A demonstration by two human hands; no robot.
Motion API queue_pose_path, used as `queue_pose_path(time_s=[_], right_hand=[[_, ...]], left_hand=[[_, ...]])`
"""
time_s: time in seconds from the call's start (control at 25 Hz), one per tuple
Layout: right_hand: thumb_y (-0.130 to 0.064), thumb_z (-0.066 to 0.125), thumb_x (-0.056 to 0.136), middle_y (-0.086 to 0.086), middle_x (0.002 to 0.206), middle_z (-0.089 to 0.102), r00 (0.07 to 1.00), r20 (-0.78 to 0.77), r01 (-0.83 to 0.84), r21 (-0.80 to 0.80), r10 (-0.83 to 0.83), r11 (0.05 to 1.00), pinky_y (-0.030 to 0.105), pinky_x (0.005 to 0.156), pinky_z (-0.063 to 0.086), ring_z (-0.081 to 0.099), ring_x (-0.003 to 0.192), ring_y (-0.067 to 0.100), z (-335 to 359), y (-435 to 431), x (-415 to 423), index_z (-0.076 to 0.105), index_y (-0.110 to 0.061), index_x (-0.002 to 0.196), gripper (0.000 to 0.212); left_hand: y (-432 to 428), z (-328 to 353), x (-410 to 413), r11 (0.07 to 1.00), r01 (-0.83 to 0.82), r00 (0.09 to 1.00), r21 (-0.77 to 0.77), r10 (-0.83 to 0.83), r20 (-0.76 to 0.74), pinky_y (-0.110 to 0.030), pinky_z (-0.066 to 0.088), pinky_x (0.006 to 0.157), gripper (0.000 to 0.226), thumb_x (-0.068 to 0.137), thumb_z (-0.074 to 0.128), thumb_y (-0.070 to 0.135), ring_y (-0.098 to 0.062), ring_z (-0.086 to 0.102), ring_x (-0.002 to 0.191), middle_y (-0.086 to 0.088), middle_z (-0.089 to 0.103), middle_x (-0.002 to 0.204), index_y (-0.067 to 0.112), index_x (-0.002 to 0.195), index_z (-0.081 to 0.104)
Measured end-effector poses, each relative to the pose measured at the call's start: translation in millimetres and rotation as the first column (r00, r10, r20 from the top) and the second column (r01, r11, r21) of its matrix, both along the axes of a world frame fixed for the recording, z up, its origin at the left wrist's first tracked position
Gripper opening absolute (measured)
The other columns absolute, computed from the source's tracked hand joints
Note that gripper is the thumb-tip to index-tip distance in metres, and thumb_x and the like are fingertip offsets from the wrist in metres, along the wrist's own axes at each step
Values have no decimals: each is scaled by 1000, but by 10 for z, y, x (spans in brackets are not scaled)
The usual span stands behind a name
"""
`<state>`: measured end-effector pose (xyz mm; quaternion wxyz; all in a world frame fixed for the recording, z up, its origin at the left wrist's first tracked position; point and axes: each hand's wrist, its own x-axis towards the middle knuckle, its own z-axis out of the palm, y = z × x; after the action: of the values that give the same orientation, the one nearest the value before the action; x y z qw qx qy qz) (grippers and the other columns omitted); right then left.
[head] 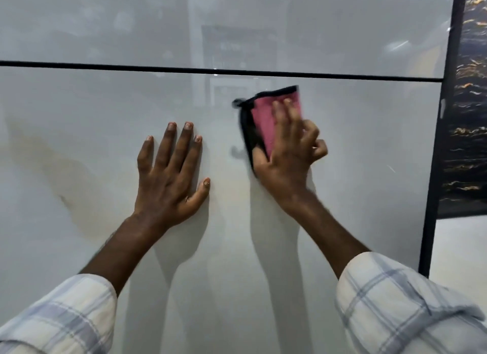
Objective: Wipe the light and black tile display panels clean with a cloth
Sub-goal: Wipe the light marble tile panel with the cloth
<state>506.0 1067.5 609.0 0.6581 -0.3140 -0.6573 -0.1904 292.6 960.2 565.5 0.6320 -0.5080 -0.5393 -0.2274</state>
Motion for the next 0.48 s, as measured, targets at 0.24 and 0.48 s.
queue_pose_path(time_s=[0.24,0.48], right_hand=[[-43,61,72,-11,157,43,998,52,-46,103,41,994,40,84,21,42,124,25,305,201,236,50,-32,149,79],[-45,58,72,-4,155,46,932,361,-108,357,-30,928,43,85,21,37,126,25,274,43,-83,49,-25,150,81]], left_hand=[[-17,-13,80,999,-10,999,-33,12,53,-65,15,124,74,104,38,47,-41,14,159,-19,17,172,4,163,25],[-100,5,71,995,-34,997,-95,41,72,-64,12,125,75,105,38,48,-39,8,160,-17,12,173,5,165,21]])
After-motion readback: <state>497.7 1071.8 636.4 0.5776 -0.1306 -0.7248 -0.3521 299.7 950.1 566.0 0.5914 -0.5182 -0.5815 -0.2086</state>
